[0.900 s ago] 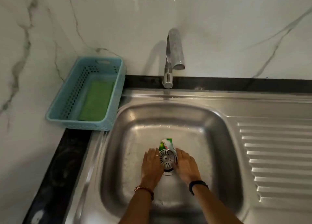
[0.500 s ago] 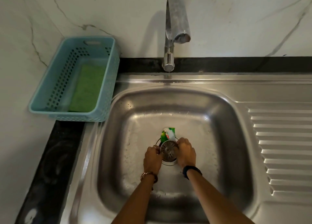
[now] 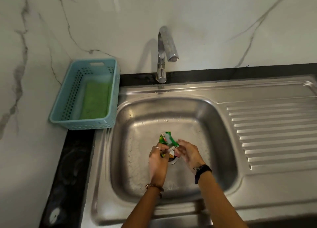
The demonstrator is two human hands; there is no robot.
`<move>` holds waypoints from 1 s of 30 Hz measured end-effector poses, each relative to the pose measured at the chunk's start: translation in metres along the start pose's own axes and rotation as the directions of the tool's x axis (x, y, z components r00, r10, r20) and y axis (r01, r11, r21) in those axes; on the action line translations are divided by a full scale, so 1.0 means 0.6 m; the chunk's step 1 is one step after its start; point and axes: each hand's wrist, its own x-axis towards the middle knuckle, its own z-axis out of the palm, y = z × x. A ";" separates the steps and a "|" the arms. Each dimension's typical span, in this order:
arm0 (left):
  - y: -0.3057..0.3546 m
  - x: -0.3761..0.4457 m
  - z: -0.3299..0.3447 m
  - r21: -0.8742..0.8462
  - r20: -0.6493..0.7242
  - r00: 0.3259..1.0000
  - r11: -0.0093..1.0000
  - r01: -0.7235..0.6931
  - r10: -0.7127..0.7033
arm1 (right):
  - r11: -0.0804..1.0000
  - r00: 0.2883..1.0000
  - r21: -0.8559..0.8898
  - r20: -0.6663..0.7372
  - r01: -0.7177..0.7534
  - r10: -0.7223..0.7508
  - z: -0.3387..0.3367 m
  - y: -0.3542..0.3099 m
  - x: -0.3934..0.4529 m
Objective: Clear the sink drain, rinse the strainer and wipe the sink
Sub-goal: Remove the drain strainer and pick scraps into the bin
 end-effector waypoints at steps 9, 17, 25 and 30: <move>0.045 -0.006 -0.066 -0.699 0.399 0.847 0.481 0.529 -0.352 | 0.994 0.979 0.039 0.174 0.101 -0.107 -0.006 0.024 -0.054; 0.047 0.000 -0.107 -0.735 0.427 0.831 0.398 0.548 -0.356 | 0.948 0.939 -0.204 0.291 0.245 -0.180 0.004 0.028 -0.083; 0.052 0.022 -0.165 -0.785 0.282 0.868 0.422 0.453 -0.409 | 0.873 0.935 -0.341 0.188 0.349 -0.300 0.017 0.023 -0.103; 0.053 0.025 -0.175 -0.774 0.307 0.864 0.424 0.471 -0.400 | 0.849 0.926 -0.371 0.145 0.377 -0.348 0.036 0.025 -0.108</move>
